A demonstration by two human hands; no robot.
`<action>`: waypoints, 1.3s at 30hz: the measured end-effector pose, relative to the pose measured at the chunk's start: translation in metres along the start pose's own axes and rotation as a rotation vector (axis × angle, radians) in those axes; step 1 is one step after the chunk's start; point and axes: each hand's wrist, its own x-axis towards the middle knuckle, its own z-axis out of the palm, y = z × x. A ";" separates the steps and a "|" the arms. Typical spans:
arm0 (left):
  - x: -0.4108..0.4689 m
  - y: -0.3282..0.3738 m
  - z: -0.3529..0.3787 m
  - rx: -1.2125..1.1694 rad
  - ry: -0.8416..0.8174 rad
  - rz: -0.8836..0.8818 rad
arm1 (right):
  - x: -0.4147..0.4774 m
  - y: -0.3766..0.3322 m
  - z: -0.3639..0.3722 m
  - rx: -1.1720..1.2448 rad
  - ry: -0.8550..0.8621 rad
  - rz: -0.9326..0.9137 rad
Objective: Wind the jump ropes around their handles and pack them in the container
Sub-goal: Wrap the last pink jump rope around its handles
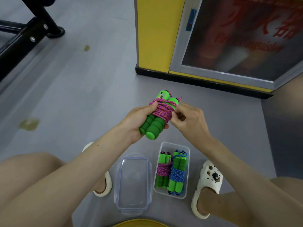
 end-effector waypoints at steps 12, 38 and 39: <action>0.008 -0.004 0.011 0.315 0.002 0.264 | 0.005 -0.008 -0.015 0.411 -0.222 0.634; 0.015 0.025 0.025 -0.092 -0.051 -0.046 | 0.026 0.001 -0.023 1.134 -0.149 0.767; 0.016 0.023 0.025 -0.036 -0.028 0.001 | 0.025 0.003 -0.022 1.000 -0.201 0.789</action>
